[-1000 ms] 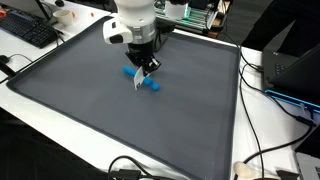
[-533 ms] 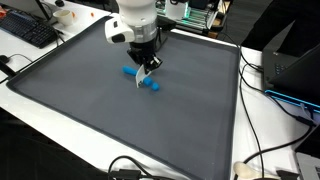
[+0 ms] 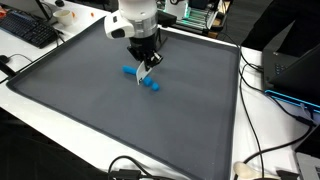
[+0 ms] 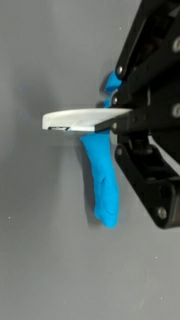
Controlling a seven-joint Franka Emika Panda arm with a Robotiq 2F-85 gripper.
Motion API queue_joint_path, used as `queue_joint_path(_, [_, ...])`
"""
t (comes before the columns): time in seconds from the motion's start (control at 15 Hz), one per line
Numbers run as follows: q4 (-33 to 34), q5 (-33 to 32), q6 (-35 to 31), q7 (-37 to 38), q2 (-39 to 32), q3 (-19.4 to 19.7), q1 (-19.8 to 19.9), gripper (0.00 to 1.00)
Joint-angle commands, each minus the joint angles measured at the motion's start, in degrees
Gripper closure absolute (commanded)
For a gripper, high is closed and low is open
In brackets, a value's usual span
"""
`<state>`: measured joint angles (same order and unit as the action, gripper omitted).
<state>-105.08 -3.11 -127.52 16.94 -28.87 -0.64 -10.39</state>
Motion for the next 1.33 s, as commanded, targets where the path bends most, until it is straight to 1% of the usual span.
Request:
queue_joint_path(0.0, [-2.23, 0.40, 0.83, -1.72, 3.14, -0.45, 0.94, 0.99])
queue_joint_path(0.33, [-1.66, -0.60, 0.79, -2.16, 4.27, 0.05, 1.41, 0.99])
queue_joint_path(0.73, [-0.81, -1.81, 0.09, -4.28, 2.94, 0.32, 1.98, 0.99])
queue_joint_path(1.27, [-0.62, -1.92, -1.61, -5.47, 1.49, 0.43, 2.19, 0.99])
